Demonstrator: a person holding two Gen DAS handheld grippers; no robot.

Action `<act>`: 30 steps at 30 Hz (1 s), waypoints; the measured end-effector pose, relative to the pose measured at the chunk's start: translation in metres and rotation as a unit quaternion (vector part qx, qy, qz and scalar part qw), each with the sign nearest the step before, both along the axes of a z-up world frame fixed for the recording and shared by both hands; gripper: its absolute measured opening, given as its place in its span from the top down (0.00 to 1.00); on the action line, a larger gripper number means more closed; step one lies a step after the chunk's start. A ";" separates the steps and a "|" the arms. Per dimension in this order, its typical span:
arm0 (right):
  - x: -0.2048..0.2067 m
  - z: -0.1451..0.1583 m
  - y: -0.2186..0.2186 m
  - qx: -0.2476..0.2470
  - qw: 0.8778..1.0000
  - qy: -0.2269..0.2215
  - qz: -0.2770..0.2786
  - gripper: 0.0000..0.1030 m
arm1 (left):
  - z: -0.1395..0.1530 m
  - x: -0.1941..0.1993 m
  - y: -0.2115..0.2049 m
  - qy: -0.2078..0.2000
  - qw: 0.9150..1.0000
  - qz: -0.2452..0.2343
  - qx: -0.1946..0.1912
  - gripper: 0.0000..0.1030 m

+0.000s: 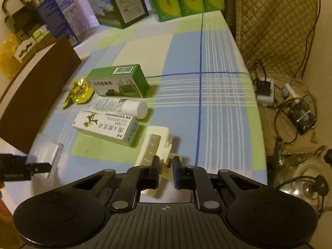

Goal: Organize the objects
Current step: 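Grasp the clear plastic tray with the left tool while the right tool grasps the white plastic clip, then carry the tray and white clip over the cardboard box with both tools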

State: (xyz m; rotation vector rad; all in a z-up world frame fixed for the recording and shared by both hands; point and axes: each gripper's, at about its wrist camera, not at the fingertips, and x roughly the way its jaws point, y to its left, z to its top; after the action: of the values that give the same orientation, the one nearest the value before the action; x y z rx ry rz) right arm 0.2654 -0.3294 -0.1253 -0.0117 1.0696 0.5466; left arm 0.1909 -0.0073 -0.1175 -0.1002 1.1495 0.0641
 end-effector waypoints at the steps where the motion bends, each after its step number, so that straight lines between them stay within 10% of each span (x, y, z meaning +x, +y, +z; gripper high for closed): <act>1: 0.000 0.000 0.000 0.000 1.000 -0.002 -0.006 0.91 | -0.001 0.001 0.000 0.001 1.000 0.000 0.000 0.46; 30: -0.009 0.009 0.018 -0.012 1.000 0.000 -0.028 0.87 | 0.009 0.022 0.011 -0.023 0.999 -0.029 -0.007 0.50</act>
State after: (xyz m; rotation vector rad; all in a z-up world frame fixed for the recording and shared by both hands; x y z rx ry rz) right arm 0.2563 -0.3115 -0.1162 -0.0031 1.0737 0.4824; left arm 0.2131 0.0033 -0.1089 -0.0805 1.1067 0.0023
